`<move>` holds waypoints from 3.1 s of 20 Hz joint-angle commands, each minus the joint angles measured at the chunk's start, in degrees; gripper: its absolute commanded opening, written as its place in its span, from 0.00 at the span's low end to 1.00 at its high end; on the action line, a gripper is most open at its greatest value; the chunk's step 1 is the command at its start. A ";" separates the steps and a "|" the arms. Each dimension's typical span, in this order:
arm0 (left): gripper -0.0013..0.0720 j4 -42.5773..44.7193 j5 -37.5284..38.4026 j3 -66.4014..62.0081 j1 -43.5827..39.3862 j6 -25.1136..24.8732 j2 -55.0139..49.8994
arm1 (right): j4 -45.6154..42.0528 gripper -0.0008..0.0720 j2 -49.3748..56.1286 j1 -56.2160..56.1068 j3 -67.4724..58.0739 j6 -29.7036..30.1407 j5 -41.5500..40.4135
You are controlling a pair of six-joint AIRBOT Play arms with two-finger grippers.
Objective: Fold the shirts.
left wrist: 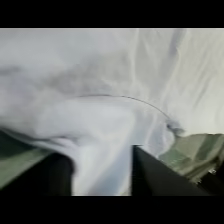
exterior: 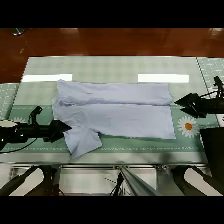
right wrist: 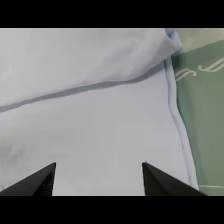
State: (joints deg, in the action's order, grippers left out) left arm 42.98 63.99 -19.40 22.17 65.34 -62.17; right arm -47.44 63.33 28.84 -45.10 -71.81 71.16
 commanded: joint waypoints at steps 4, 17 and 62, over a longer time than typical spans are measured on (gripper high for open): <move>0.05 -3.41 -0.76 -0.07 -4.33 -0.17 0.11 | -17.29 0.86 -0.13 0.04 0.81 -3.89 3.48; 0.05 -3.39 1.16 -0.07 -4.33 -0.15 0.11 | -22.12 0.86 0.26 -0.04 10.12 -9.46 6.51; 0.05 -3.52 -3.30 -58.93 -11.69 7.98 -35.78 | -0.68 0.04 31.58 -12.41 -29.53 -5.66 -8.04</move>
State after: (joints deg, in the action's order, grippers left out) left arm 39.40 60.01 -74.39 11.53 72.73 -93.76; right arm -49.36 92.62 16.58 -73.01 -76.84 65.95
